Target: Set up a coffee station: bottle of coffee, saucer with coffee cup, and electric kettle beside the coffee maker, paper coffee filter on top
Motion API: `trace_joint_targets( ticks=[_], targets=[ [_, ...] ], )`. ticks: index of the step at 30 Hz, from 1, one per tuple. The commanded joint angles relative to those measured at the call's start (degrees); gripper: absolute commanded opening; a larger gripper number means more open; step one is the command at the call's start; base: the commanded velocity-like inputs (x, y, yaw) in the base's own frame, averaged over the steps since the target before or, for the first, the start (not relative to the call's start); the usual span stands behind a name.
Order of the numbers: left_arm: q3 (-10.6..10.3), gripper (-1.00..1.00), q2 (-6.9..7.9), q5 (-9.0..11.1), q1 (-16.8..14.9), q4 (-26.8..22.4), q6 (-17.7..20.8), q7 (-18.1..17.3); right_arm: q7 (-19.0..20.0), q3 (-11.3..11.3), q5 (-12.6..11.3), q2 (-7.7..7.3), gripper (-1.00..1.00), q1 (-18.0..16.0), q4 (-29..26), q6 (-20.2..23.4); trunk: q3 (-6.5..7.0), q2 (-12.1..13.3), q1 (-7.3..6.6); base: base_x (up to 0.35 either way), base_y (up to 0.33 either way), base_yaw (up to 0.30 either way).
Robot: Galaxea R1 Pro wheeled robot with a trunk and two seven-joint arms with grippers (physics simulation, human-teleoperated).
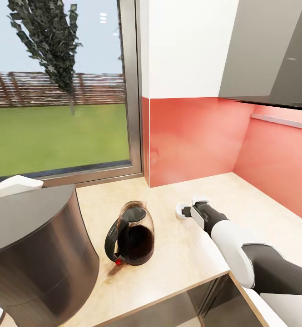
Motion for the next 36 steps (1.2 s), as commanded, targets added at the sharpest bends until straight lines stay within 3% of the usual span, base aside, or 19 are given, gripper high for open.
trace_joint_targets(
  ticks=[1, 30, 31, 36],
  targets=[
    [0.4, 1.0, 0.0, 0.0, 0.0, -0.1, 0.1, 0.1, -0.2, -0.1, 0.0, 0.04, 1.0, 0.0, -0.1, 0.3, -0.11, -0.1, 0.03, 0.0, 0.0, 0.0],
    [0.4, 1.0, -0.02, 0.0, 0.0, -0.1, 0.1, 0.1, -0.2, -0.1, 0.0, 0.26, 1.0, 0.7, 1.0, -1.6, -0.11, -0.1, 0.03, 0.0, 0.0, 0.0],
    [0.3, 1.0, -0.01, 0.0, 0.0, -0.1, 0.1, 0.1, -0.2, -0.1, 0.0, 0.26, -1.0, 0.7, 1.0, -1.6, -0.11, -0.1, 0.03, 0.0, 0.0, 0.0],
    [0.3, 1.0, -0.04, 0.0, 0.0, -0.1, 0.1, 0.1, -0.1, -0.1, 0.0, 0.27, -1.0, 0.7, 1.0, -1.6, -0.11, -0.1, 0.03, 0.0, 0.0, 0.0]
  ],
)
